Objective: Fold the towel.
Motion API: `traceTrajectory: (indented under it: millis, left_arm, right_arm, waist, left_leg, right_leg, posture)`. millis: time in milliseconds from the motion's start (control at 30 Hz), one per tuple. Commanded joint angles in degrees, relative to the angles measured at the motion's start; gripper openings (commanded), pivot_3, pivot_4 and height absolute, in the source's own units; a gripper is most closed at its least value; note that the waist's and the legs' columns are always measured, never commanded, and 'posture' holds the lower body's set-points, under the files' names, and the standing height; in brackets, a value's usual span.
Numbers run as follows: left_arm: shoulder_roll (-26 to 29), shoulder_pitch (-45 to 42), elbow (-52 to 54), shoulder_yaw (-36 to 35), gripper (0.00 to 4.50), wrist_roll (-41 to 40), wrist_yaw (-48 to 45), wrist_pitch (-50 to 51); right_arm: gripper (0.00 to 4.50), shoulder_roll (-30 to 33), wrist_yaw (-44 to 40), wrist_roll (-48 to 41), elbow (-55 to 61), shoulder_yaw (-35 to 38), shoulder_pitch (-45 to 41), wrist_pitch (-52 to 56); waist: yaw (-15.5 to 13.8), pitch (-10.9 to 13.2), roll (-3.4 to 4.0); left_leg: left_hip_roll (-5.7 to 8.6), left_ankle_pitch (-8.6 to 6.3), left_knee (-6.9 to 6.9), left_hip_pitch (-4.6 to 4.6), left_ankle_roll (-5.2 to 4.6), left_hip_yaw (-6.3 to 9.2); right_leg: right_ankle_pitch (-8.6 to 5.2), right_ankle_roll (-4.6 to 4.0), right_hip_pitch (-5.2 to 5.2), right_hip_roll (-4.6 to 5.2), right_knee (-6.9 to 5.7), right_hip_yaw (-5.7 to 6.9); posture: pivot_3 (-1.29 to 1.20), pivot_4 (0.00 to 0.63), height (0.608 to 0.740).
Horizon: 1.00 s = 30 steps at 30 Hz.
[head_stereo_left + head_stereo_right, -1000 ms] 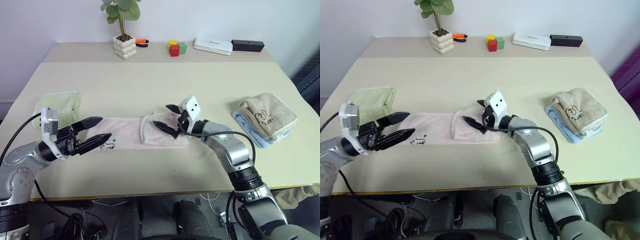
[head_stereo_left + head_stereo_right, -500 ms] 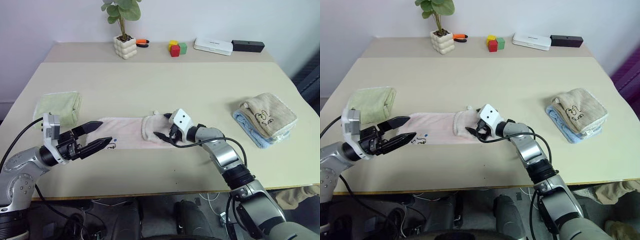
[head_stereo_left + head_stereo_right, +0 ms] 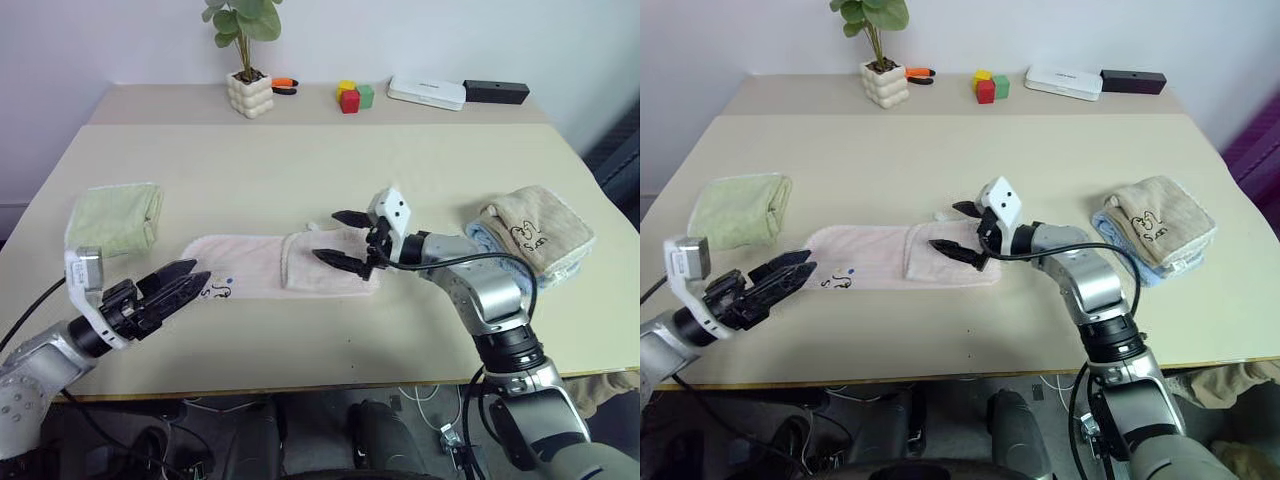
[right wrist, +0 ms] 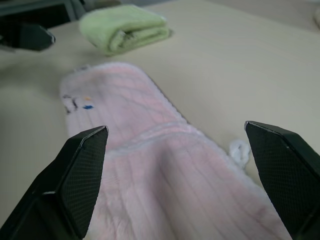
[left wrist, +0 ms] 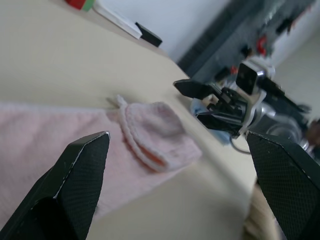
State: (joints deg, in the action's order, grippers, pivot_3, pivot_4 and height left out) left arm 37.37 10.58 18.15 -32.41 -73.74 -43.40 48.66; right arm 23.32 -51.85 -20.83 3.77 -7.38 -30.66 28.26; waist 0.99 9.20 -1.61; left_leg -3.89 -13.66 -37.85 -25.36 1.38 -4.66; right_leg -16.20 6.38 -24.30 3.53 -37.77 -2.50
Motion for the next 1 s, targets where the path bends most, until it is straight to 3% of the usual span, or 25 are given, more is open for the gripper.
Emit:
traceTrajectory:
  millis: [33,200,433,600,800,967,1000]
  left_arm:
    - [-1.24,4.83,4.21,-4.05,4.5,-10.51,8.08,2.86]
    - [-1.53,11.27,4.15,-3.1,4.5,-6.66,9.28,2.75]
    - [-8.45,13.87,2.43,-2.77,4.5,-13.36,21.84,2.25]
    - [-13.3,11.41,0.48,-2.8,4.5,-19.89,31.79,-0.57]
    - [-17.43,8.15,-0.26,-0.99,4.5,-21.59,39.4,-4.23]
    - [-18.63,6.29,-2.13,0.82,4.5,-25.3,45.29,-4.92]
    - [-18.25,6.26,-2.68,1.52,4.24,-24.89,45.69,-4.48]
  right_arm:
    - [4.45,3.45,-5.31,-4.08,4.88,3.87,1.03,-2.74]
    - [4.45,4.94,-7.12,-5.38,5.88,4.88,1.85,-4.06]
    - [4.45,5.35,-6.96,-4.66,5.25,4.62,1.84,-5.84]
    - [4.45,4.9,-6.11,-3.84,4.91,3.9,2.39,-6.8]
    - [4.45,4.51,-5.13,-2.57,4.65,3.22,3.02,-7.85]
    - [4.45,4.14,-4.31,-2.12,4.93,2.99,3.12,-8.04]
    - [4.49,4.09,-4.1,-1.95,4.97,2.96,3.12,-8.1]
  waist:
    - [-0.04,0.0,-0.01]
    - [0.05,0.0,-0.02]
    - [-0.12,-0.01,-0.03]
    - [-0.28,-0.02,-0.04]
    - [-0.23,-0.02,-0.04]
    - [-0.34,-0.04,-0.01]
    - [-0.35,-0.05,0.01]
  left_leg:
    - [0.0,-0.01,0.0,0.01,-0.02,0.07]
    - [0.03,-0.01,-0.02,0.1,-0.01,-0.03]
    - [0.05,-0.02,-0.01,0.07,0.0,-0.02]
    - [0.04,-0.02,-0.01,0.07,0.0,0.1]
    - [0.07,-0.02,-0.02,0.07,0.0,0.06]
    - [0.09,-0.02,-0.03,0.09,0.0,0.03]
    - [0.1,-0.02,-0.04,0.09,0.0,0.03]
  right_leg:
    - [0.01,0.02,0.0,0.04,0.0,0.0]
    - [-0.09,-0.18,0.07,0.0,0.02,0.03]
    - [-0.17,-0.35,0.08,0.07,0.1,0.02]
    - [-0.17,-0.36,0.1,0.08,0.12,0.02]
    - [-0.16,-0.37,0.14,0.07,0.15,0.01]
    - [-0.16,-0.36,0.22,0.05,0.15,0.02]
    - [-0.16,-0.36,0.24,0.06,0.16,0.02]
  posture:
    - [0.0,0.15,0.735]
    - [0.0,0.15,0.735]
    - [0.0,0.15,0.735]
    - [0.0,0.15,0.735]
    - [0.0,0.15,0.735]
    - [0.0,0.15,0.735]
    - [0.0,0.15,0.735]
